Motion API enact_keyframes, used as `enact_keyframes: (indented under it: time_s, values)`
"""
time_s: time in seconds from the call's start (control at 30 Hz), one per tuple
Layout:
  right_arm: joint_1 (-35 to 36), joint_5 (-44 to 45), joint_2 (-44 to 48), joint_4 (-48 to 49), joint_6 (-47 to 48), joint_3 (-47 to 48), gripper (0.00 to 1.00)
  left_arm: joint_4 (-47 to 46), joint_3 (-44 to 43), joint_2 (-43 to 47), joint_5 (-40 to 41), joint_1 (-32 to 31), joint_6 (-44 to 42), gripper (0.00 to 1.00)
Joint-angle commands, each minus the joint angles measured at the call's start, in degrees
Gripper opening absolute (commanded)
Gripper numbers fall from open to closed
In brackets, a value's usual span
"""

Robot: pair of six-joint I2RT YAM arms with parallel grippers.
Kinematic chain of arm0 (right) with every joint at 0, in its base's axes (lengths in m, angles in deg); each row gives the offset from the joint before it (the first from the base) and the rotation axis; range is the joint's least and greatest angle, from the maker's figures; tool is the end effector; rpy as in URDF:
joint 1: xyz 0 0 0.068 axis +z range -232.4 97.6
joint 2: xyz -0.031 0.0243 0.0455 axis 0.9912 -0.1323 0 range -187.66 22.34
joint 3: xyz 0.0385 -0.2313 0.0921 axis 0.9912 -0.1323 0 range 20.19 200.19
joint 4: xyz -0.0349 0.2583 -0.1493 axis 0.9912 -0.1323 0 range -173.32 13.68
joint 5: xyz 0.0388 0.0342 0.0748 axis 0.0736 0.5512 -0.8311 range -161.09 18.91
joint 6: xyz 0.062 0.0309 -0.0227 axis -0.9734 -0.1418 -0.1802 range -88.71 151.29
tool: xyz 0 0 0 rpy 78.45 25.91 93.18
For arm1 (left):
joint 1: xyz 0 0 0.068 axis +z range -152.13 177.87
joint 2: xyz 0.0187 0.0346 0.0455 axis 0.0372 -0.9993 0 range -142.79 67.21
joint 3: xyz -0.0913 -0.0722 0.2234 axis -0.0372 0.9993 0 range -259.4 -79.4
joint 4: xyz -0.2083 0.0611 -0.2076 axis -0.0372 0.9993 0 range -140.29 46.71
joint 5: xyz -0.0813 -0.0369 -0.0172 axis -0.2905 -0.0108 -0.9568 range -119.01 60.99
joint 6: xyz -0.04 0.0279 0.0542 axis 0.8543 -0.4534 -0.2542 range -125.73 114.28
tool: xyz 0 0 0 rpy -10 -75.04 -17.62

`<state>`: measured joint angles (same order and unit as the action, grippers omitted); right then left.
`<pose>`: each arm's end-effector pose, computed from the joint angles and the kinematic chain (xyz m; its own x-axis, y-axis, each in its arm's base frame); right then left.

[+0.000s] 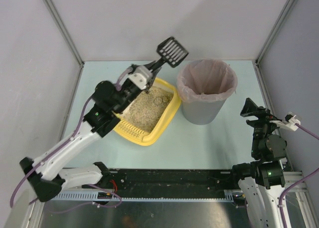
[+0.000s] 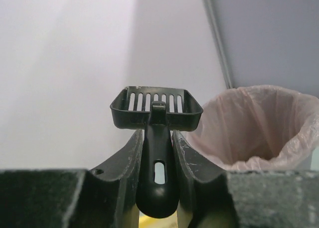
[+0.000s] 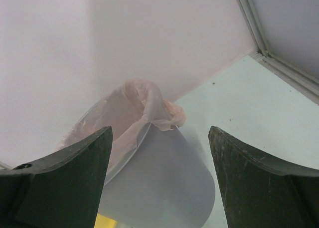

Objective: Clean the litter box

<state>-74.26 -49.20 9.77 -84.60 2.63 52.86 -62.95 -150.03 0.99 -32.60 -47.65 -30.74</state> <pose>0.1607 0.0002 0.3475 0.2882 0.4908 -0.8223 0.1047 0.8374 0.5365 0.2296 -0.2391 0.4565 0.5053 0.0878 -0.8585 0.5963 0.6836 0.4209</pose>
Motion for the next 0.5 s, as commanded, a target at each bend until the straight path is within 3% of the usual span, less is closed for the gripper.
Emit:
enact_keyframes:
  time_s: [0.0, 0.23, 0.37, 0.47]
  values:
    - [-0.1, 2.5, -0.2, 0.7, 0.0, 0.2, 0.83, 1.0, 7.2, 9.2, 14.6, 0.0, 12.3, 0.00]
    - [-0.2, 3.4, 0.0, 0.0, -1.5, 0.3, 0.83, 23.9, 6.0, 16.9, 18.2, 3.8, 26.9, 0.00]
    - [-0.1, 3.2, -0.4, 0.0, -2.8, 0.3, 0.83, 34.3, 6.6, 18.8, 20.1, 6.0, 29.4, 0.00]
    - [-0.1, 3.2, -0.7, 0.1, -3.2, 0.3, 0.83, 38.1, 8.0, 18.7, 17.2, 8.4, 30.3, 0.00]
